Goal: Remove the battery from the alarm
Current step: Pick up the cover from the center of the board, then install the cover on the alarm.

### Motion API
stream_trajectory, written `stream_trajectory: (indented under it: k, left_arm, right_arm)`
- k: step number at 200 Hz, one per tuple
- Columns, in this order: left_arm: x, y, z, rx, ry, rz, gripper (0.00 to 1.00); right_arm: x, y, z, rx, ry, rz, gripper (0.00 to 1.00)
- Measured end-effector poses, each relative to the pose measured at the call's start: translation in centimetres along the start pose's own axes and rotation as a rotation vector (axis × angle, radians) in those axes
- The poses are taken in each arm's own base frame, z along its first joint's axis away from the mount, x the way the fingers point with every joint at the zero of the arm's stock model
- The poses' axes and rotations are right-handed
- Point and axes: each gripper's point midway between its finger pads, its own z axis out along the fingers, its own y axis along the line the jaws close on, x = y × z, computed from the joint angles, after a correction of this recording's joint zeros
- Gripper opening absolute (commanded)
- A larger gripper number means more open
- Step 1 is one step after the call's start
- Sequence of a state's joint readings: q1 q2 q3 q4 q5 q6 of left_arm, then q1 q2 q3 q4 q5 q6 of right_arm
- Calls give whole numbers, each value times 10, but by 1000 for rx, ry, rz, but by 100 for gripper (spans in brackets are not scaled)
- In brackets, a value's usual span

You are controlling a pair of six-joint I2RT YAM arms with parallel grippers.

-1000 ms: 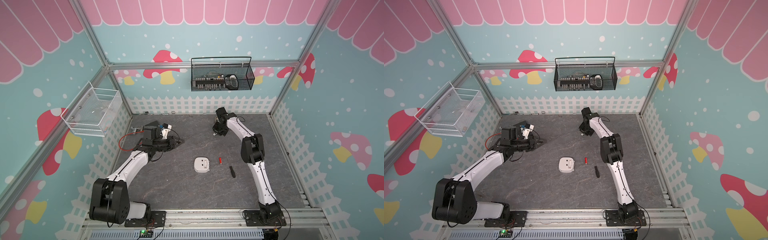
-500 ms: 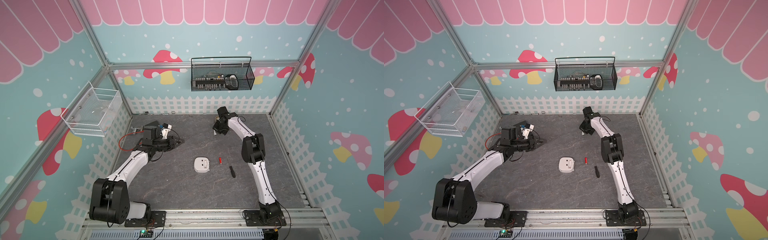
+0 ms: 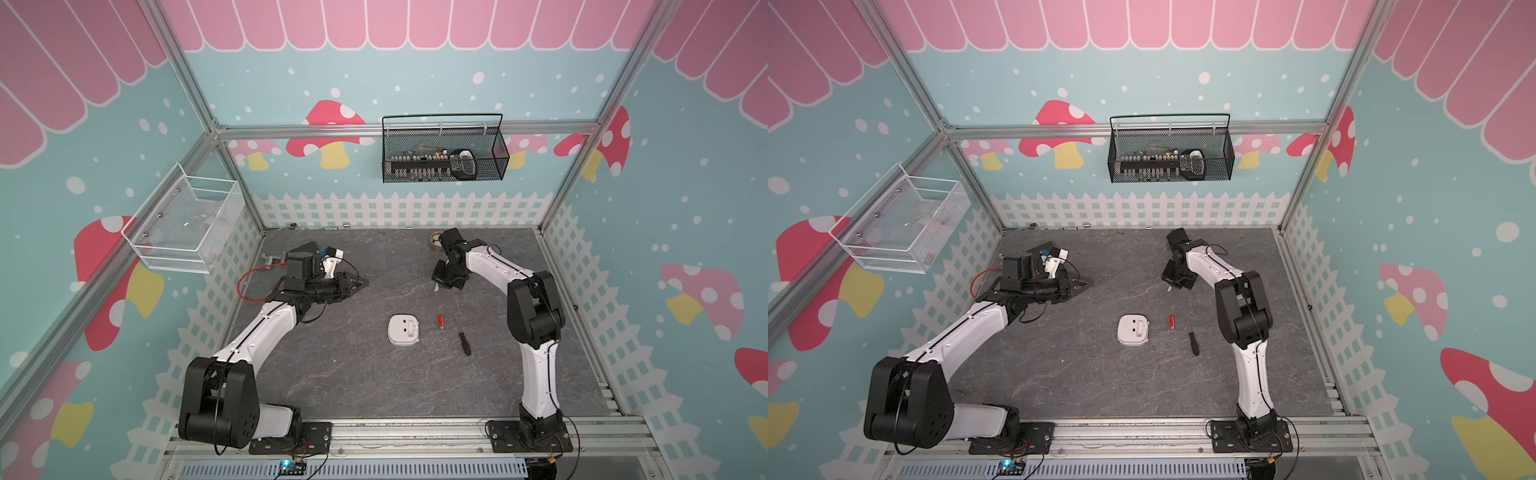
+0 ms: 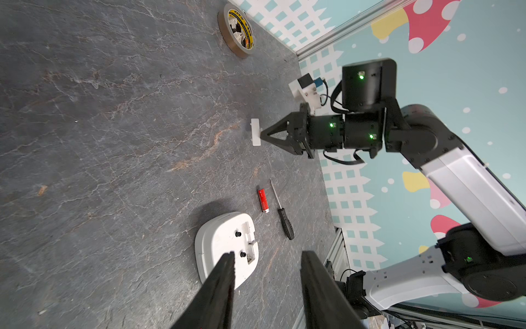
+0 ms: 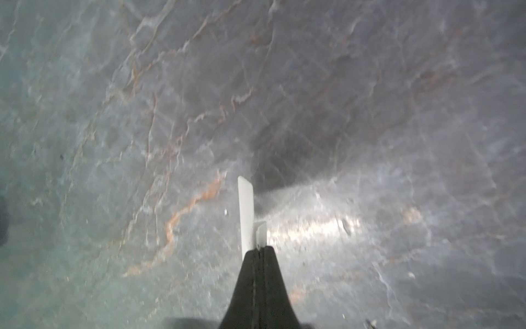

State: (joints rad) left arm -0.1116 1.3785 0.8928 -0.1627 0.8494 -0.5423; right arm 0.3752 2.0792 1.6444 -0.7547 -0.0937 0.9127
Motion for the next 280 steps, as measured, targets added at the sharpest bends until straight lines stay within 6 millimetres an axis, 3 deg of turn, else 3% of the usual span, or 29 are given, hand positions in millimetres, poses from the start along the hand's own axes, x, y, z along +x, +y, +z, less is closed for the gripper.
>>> stream_trajectory:
  k: [49, 97, 147, 169, 214, 280]
  left_arm:
    - [3, 4, 1, -5, 4, -7, 43]
    - [28, 16, 8, -27, 47, -46, 60]
    - [58, 24, 7, -46, 77, -87, 64]
    - [70, 21, 9, -48, 81, -97, 67]
    - [96, 24, 23, -63, 100, -142, 68]
    - [104, 44, 51, -119, 101, -192, 69]
  right_arm:
    - [55, -5, -48, -53, -6, -92, 0]
    - [103, 10, -81, -165, -6, -242, 0]
    - [148, 6, -67, -228, 58, -351, 0]
    - [160, 15, -63, -262, 66, -381, 0]
    - [171, 39, -65, -342, 30, -378, 0]
    - [172, 36, -57, -329, 1, -284, 0]
